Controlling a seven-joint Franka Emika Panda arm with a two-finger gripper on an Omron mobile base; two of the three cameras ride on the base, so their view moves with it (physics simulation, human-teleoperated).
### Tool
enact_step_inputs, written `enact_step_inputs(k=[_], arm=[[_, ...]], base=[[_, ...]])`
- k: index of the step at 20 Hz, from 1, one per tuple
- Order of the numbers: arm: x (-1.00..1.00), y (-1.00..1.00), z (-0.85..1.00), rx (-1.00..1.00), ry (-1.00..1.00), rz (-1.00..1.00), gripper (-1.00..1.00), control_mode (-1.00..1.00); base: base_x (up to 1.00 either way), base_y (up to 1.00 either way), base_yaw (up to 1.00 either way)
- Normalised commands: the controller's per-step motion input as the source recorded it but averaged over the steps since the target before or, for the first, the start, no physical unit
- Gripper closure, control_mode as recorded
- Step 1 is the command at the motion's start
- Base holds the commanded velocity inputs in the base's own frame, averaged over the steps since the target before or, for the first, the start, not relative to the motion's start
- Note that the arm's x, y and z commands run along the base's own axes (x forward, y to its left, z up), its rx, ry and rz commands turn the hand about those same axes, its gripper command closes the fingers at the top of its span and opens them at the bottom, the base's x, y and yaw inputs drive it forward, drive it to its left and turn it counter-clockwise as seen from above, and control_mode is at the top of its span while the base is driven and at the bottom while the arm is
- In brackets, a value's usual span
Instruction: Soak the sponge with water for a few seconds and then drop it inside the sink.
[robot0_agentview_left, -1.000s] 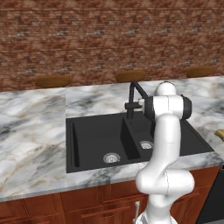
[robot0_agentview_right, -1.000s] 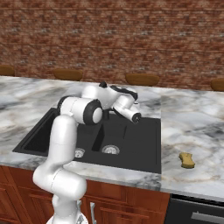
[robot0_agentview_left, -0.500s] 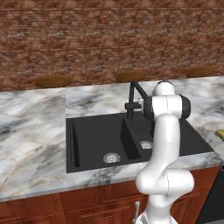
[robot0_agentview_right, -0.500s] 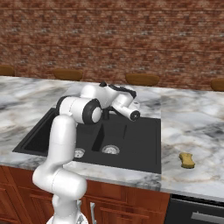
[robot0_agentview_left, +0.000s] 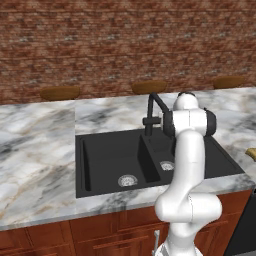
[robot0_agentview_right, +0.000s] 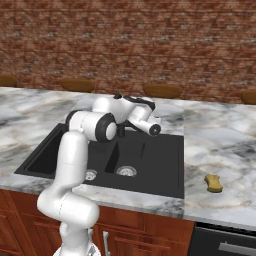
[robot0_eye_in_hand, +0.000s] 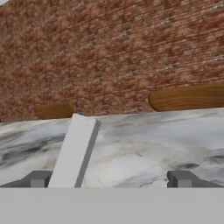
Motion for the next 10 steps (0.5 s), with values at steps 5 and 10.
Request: enact_step_inputs(k=[5,10], arm=[[0.07,-0.44,-0.38,0.0,0.0,-0.04,-1.0,-1.0],[0.0,-0.43,-0.4,0.0,0.0,-0.05,-1.0,-1.0]], base=[[0.0,0.0,0.0],[0.0,0.0,0.0]])
